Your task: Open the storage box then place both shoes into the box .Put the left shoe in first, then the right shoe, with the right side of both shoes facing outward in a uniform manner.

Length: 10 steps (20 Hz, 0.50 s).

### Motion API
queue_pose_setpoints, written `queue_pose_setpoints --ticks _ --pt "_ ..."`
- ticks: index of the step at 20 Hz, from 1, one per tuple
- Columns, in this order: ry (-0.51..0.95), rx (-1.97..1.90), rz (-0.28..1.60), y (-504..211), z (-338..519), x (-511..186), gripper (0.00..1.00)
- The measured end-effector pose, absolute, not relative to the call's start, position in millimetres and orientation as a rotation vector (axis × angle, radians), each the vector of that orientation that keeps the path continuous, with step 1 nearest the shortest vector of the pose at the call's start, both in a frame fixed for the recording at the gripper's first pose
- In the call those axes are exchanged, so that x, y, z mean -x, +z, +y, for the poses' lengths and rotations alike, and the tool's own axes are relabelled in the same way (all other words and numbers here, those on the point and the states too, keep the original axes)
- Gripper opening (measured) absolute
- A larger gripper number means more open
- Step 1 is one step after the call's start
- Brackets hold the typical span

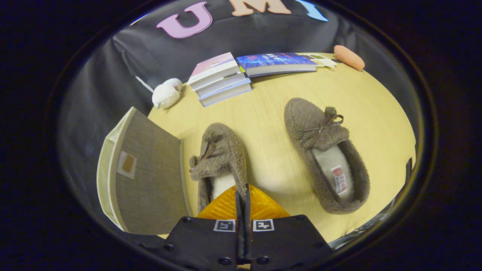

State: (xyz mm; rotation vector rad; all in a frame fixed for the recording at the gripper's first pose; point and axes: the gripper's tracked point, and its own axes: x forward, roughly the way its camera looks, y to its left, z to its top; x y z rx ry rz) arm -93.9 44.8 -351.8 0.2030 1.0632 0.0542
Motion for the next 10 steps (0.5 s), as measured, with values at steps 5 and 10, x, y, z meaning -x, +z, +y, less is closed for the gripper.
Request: queue_pose_setpoints --ticks 5,10 --pt "0.081 -0.312 1.019 -310 72 83 0.03" --pt "0.152 -0.379 0.902 -237 109 55 0.03"
